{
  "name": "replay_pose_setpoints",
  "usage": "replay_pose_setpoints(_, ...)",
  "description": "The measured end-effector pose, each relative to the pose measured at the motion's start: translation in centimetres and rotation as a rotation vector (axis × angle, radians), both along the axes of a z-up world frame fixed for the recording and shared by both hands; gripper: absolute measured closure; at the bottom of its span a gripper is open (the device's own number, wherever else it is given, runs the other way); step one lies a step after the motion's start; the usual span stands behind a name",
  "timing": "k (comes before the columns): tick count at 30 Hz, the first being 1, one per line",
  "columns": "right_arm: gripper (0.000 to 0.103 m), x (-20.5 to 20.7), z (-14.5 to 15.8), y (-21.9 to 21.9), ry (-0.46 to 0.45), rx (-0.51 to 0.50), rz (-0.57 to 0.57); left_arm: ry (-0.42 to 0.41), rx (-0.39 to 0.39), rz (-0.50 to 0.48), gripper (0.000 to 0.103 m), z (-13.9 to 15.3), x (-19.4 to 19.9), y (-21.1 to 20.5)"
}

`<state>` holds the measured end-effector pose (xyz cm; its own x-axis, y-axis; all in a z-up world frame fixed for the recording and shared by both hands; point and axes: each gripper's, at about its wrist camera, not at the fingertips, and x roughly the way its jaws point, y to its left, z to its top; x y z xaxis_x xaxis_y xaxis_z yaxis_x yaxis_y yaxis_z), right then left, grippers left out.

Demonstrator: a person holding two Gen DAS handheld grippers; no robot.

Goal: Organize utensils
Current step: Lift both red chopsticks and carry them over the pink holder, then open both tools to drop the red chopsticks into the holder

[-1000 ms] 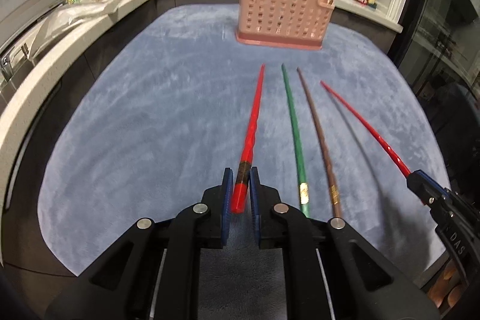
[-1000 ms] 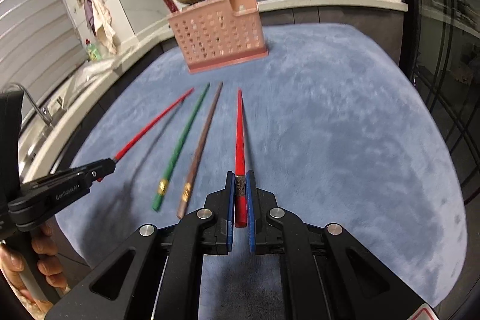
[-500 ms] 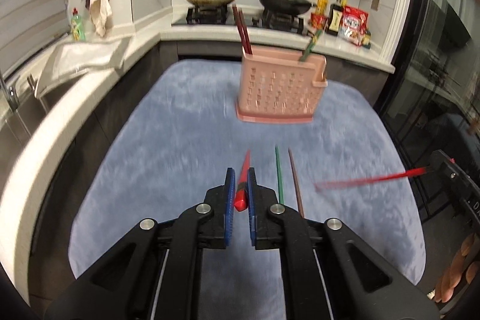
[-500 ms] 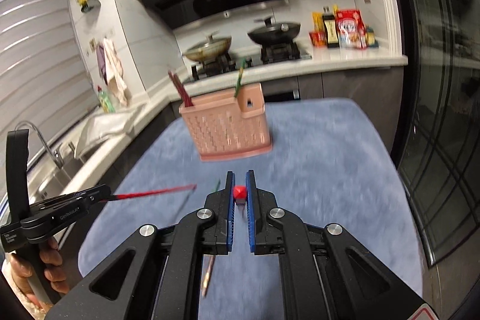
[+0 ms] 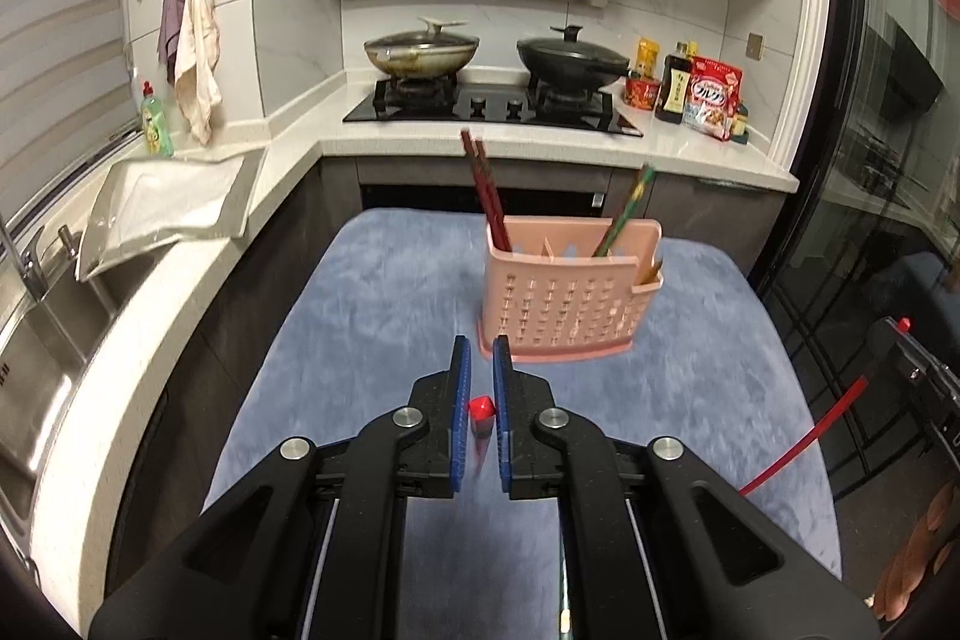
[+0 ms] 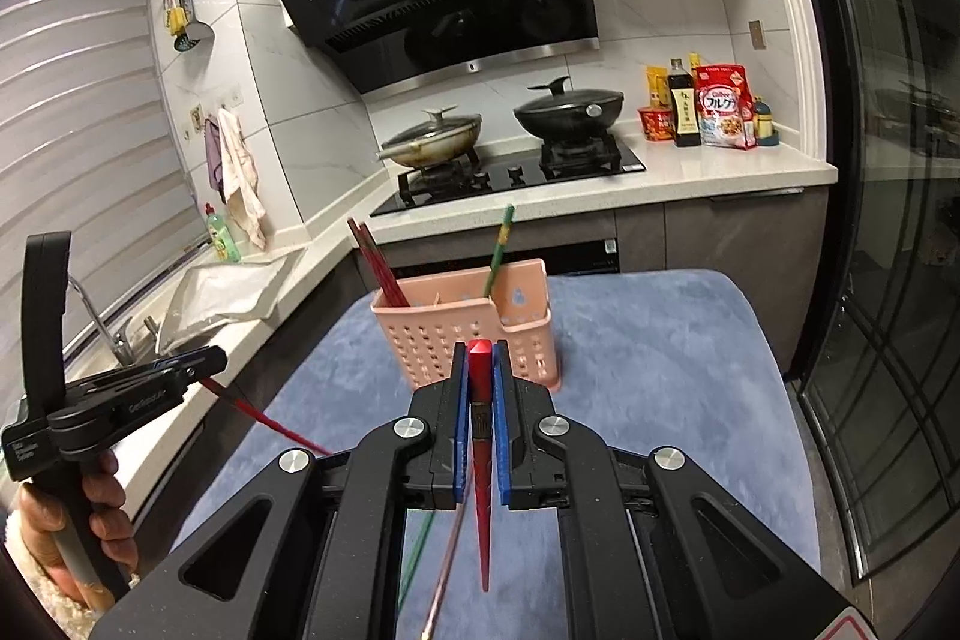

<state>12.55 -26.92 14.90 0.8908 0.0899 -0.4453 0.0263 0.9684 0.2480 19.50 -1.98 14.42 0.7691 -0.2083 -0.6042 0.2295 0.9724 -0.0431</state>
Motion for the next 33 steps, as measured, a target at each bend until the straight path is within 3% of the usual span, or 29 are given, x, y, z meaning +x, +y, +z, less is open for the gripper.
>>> replay_pose_setpoints(16, 0.096, 8.7, 8.0, -1.8, -0.145, 0.063, -0.027, -0.138, -0.098, -0.001, 0.097, 9.9, 6.4, -2.0)
replay_pose_setpoints(24, 0.096, 14.2, 9.1, -1.6, -0.159, 0.059, -0.041, -0.199, -0.125, 0.002, 0.097, 13.0, 10.4, -3.7)
replay_pose_setpoints(33, 0.096, 18.7, 8.6, -1.6, -0.151, 0.065, -0.043, -0.221, -0.118, -0.005, 0.097, 14.0, 13.4, -4.9)
